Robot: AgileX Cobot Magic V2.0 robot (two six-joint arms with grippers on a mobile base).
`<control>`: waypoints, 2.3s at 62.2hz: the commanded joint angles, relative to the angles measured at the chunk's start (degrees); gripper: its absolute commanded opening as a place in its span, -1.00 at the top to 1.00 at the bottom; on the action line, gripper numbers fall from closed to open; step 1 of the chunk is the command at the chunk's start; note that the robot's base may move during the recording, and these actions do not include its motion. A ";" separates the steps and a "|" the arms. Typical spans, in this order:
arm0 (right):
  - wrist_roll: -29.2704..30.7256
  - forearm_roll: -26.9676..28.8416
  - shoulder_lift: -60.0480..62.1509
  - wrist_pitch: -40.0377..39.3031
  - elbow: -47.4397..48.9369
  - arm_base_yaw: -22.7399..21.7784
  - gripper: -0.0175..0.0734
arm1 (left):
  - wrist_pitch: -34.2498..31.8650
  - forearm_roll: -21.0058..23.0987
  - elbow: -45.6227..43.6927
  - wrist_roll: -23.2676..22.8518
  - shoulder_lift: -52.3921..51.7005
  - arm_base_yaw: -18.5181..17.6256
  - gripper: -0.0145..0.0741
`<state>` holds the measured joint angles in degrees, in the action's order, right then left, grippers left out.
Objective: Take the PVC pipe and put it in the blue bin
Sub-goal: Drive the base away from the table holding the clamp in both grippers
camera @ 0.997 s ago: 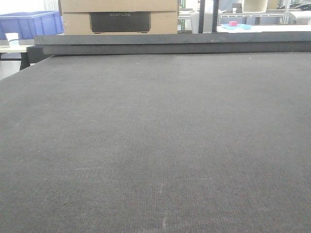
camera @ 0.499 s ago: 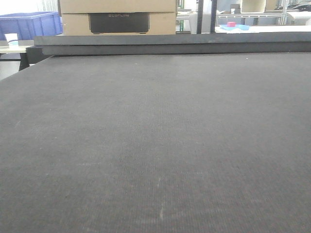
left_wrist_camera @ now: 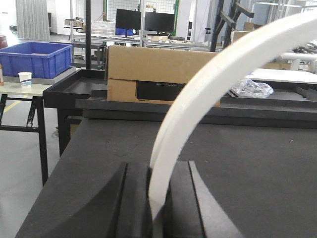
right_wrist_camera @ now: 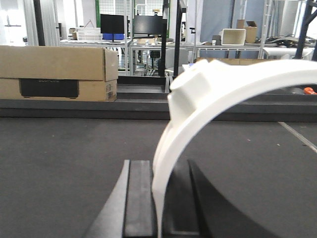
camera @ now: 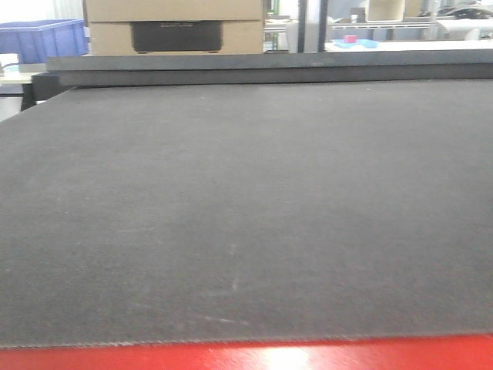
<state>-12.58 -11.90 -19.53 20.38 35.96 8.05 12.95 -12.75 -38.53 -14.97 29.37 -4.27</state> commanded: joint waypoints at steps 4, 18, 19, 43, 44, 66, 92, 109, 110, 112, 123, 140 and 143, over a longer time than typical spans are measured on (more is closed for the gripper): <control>0.00 -0.84 0.28 -0.98 0.03 -0.39 0.98 | -1.53 -0.06 -0.43 -0.30 -0.23 0.10 0.92; 0.00 -0.84 0.28 -0.98 0.03 -0.39 0.98 | -1.53 -0.06 -0.43 -0.30 -0.23 0.10 0.92; 0.00 -0.84 0.28 -0.98 0.03 -0.39 0.98 | -1.53 -0.06 -0.43 -0.30 -0.23 0.10 0.92; 0.00 -0.84 0.28 -0.98 0.03 -0.39 0.98 | -1.53 -0.06 -0.43 -0.30 -0.23 0.10 0.92; 0.00 -0.84 0.28 -0.98 0.03 -0.39 0.98 | -1.53 -0.06 -0.43 -0.30 -0.23 0.10 0.92; 0.00 -0.84 0.28 -0.98 0.03 -0.39 0.98 | -1.53 -0.06 -0.43 -0.30 -0.23 0.10 0.92; 0.00 -0.84 0.28 -0.98 0.03 -0.39 0.98 | -1.53 -0.06 -0.43 -0.30 -0.23 0.10 0.92; 0.00 -0.84 0.28 -0.98 0.03 -0.39 0.98 | -1.53 -0.06 -0.43 -0.30 -0.23 0.10 0.92; 0.00 -0.84 0.28 -0.98 0.03 -0.39 0.98 | -1.53 -0.06 -0.43 -0.30 -0.23 0.10 0.92; 0.00 -0.84 0.28 -0.98 0.03 -0.39 0.98 | -1.53 -0.06 -0.43 -0.30 -0.23 0.10 0.92; 0.00 -0.84 0.28 -0.98 0.03 -0.39 0.98 | -1.53 -0.06 -0.43 -0.30 -0.23 0.10 0.92; 0.00 -0.84 0.28 -0.98 0.03 -0.39 0.98 | -1.53 -0.06 -0.43 -0.30 -0.23 0.10 0.92; 0.00 -0.84 0.28 -0.98 0.03 -0.39 0.98 | -1.53 -0.06 -0.43 -0.30 -0.23 0.10 0.92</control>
<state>-12.61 -12.01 -19.53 20.38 35.96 8.05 12.95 -12.75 -38.53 -14.97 29.37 -4.27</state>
